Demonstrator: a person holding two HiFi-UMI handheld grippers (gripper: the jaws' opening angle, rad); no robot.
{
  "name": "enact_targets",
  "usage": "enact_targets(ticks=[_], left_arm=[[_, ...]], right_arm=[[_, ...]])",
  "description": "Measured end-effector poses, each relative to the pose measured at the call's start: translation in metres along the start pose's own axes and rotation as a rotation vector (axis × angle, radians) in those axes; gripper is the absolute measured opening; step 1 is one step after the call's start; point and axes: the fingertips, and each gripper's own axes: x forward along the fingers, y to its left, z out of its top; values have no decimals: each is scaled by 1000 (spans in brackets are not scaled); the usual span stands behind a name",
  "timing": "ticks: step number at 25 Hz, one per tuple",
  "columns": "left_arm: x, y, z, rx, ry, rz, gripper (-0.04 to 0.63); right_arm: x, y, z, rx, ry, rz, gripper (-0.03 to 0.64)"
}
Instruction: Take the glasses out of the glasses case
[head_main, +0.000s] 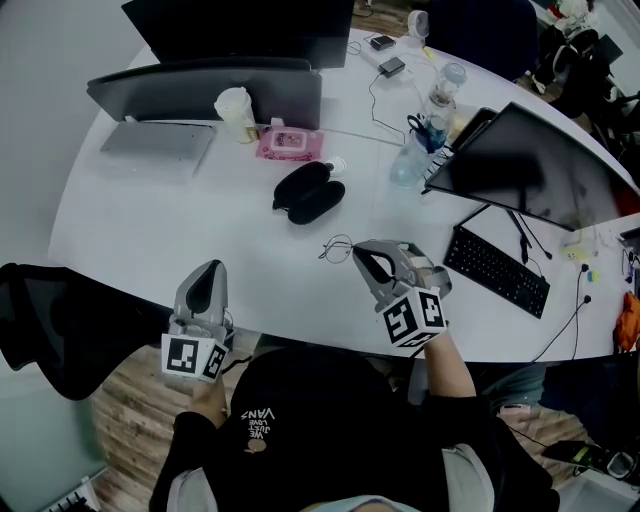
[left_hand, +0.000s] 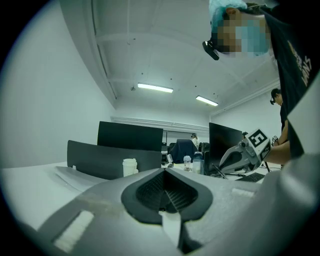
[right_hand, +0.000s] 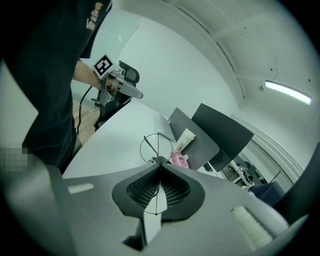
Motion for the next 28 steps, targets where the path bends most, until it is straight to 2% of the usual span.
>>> enact_targets(ticks=[9,15,22,28], left_arm=[[-9,1,-7,-6,-2,16,2],[-6,-6,-7,1,5,5,0],[-2,-7,-10,3,11,4,2],[-1,-7,-12,1,13,14,0]], right_arm=[[-12,4,6,134,-48,-52,6],[-21,-7,4,308,-86,-115,8],[-26,-8,0,450,-145,-121,8],[-32,-7,-9,553,-149,-137,7]])
